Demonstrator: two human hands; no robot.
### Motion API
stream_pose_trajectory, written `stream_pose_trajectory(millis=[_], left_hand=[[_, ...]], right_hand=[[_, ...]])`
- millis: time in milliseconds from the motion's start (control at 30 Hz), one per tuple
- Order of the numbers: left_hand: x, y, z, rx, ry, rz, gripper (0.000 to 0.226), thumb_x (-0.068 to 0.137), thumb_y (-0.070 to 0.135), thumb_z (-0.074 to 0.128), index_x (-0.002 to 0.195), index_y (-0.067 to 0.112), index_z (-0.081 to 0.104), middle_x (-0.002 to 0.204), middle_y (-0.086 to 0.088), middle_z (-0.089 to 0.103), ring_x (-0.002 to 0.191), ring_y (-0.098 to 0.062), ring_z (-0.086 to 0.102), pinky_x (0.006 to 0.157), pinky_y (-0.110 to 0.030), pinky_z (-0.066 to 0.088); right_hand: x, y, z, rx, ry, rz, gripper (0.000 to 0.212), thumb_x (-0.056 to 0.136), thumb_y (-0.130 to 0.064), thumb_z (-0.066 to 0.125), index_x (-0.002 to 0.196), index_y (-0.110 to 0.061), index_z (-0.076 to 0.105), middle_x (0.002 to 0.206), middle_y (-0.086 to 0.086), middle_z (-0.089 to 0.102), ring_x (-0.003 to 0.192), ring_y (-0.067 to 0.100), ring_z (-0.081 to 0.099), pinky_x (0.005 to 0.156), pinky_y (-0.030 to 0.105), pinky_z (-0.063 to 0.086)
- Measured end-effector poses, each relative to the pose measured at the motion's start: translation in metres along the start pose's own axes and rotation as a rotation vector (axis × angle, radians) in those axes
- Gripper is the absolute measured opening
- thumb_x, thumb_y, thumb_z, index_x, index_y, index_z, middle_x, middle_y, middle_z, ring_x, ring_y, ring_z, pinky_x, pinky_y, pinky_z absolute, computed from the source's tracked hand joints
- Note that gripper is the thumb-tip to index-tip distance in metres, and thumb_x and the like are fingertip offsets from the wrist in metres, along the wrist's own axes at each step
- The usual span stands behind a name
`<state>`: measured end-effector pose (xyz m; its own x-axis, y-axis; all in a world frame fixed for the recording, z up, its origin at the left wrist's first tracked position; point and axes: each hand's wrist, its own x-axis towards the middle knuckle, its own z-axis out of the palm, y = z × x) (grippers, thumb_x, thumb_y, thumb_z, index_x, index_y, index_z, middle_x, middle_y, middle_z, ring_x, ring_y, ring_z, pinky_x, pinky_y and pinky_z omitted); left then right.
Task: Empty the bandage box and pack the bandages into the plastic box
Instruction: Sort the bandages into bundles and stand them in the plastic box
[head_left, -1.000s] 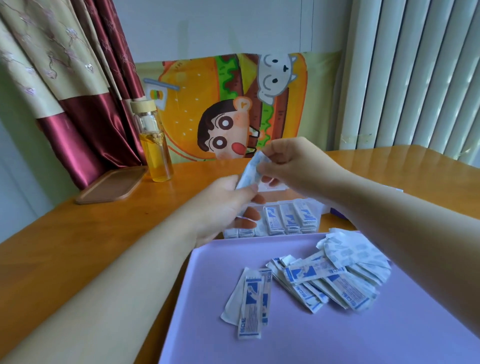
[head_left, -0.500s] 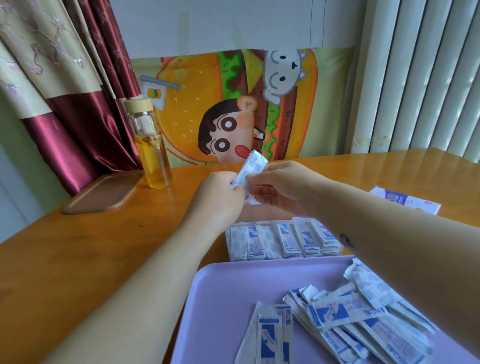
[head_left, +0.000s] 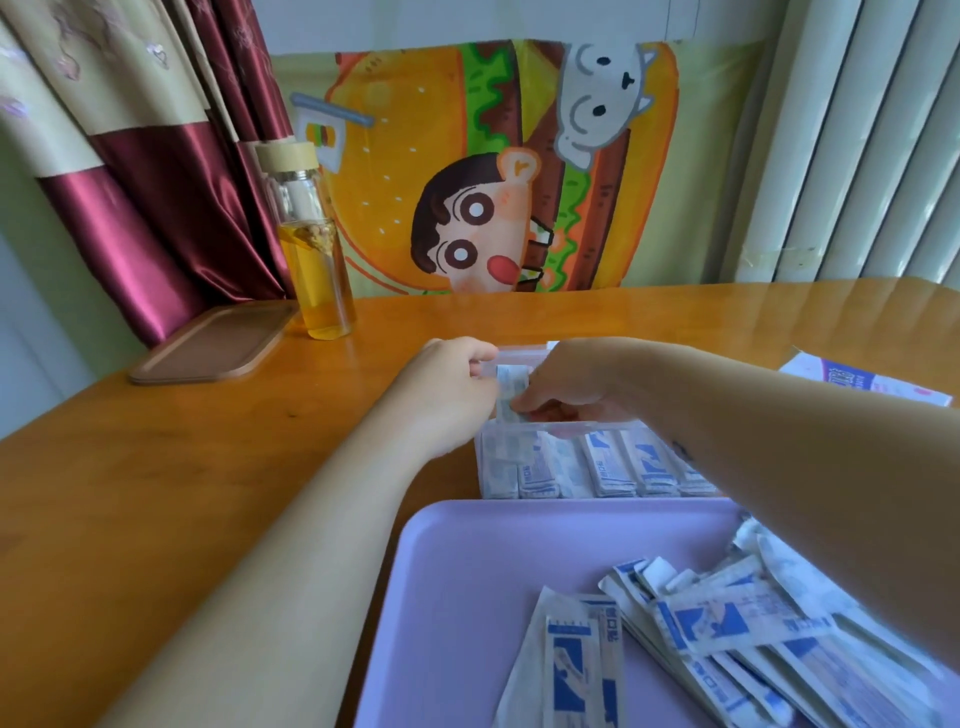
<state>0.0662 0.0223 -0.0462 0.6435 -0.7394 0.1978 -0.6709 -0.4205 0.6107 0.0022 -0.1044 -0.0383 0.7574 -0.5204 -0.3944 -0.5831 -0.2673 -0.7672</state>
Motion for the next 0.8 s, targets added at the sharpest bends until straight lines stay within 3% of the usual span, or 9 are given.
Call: stream_pose_trajectory(millis=[100,233,333,433,500,533,600,667,800], left_hand=[[0.0,-0.001,0.002,0.023,-0.015,-0.003,0.042,0.097,0.016,0.043,0.138,0.024,0.046,0.138,0.002,0.038,0.111,-0.011,0.046,0.078,-0.019,0.035],[-0.002,-0.001,0.003,0.037,-0.019,0.014,0.043,0.096,0.013,0.043,0.138,0.024,0.046,0.138,0.003,0.036,0.12,-0.013,0.045,0.082,-0.019,0.035],[-0.002,-0.003,0.003,0.045,-0.011,0.018,0.042,0.097,0.015,0.043,0.137,0.024,0.046,0.138,0.002,0.036,0.121,-0.014,0.045,0.084,-0.019,0.035],[-0.001,-0.003,0.004,0.039,-0.008,0.015,0.042,0.096,0.014,0.043,0.137,0.024,0.047,0.138,0.002,0.036,0.122,-0.014,0.045,0.086,-0.019,0.035],[-0.001,-0.003,0.005,0.038,-0.016,0.017,0.042,0.096,0.014,0.043,0.137,0.024,0.046,0.138,0.002,0.036,0.122,-0.014,0.044,0.086,-0.019,0.035],[-0.001,-0.003,0.005,0.038,-0.019,0.019,0.042,0.096,0.014,0.043,0.137,0.024,0.046,0.138,0.002,0.035,0.123,-0.015,0.044,0.085,-0.019,0.035],[0.0,-0.003,0.004,0.035,-0.024,0.019,0.043,0.096,0.014,0.043,0.138,0.024,0.046,0.138,0.002,0.035,0.122,-0.015,0.044,0.085,-0.02,0.035],[0.0,-0.003,0.004,0.032,-0.027,0.013,0.043,0.096,0.014,0.043,0.138,0.024,0.046,0.139,0.002,0.034,0.123,-0.015,0.043,0.085,-0.02,0.035],[-0.001,-0.004,0.005,0.032,-0.032,0.004,0.042,0.097,0.015,0.043,0.138,0.025,0.046,0.14,0.002,0.033,0.123,-0.016,0.043,0.085,-0.02,0.035]], right_hand=[[0.004,-0.004,0.006,-0.2,-0.019,0.087,0.017,0.091,-0.014,0.06,0.075,-0.007,0.056,0.073,0.005,0.058,0.059,0.012,0.052,0.046,0.016,0.046],[0.007,-0.008,0.014,-0.195,-0.029,0.154,0.007,0.089,-0.011,0.06,0.084,-0.007,0.061,0.088,0.008,0.064,0.069,0.013,0.061,0.067,0.017,0.054],[0.001,-0.008,0.02,-0.427,0.009,0.084,0.007,0.088,-0.01,0.053,0.082,-0.01,0.057,0.086,0.005,0.055,0.066,0.012,0.053,0.059,0.017,0.044],[-0.009,-0.012,0.018,-0.614,-0.014,-0.004,0.014,0.095,-0.02,0.045,0.082,-0.018,0.051,0.082,-0.001,0.048,0.083,0.019,0.045,0.079,0.026,0.038],[-0.011,-0.01,0.018,-0.702,-0.068,-0.041,0.016,0.097,-0.027,0.046,0.109,-0.024,0.056,0.094,-0.006,0.054,0.089,0.017,0.047,0.084,0.024,0.038],[-0.01,-0.012,0.017,-0.687,-0.071,-0.033,0.023,0.096,-0.024,0.05,0.117,-0.018,0.055,0.099,-0.004,0.058,0.088,0.016,0.054,0.082,0.022,0.044],[-0.007,-0.012,0.016,-0.638,-0.11,0.006,0.005,0.09,-0.017,0.057,0.092,-0.021,0.059,0.094,0.0,0.064,0.079,0.015,0.061,0.073,0.021,0.05],[-0.002,-0.01,0.014,-0.719,-0.072,-0.011,0.025,0.088,-0.018,0.056,0.068,-0.029,0.046,0.08,-0.001,0.056,0.069,0.013,0.055,0.067,0.021,0.046],[-0.001,-0.008,0.012,-0.583,-0.115,-0.046,0.022,0.095,-0.013,0.051,0.075,-0.006,0.055,0.072,0.006,0.062,0.057,0.014,0.06,0.047,0.017,0.05]])
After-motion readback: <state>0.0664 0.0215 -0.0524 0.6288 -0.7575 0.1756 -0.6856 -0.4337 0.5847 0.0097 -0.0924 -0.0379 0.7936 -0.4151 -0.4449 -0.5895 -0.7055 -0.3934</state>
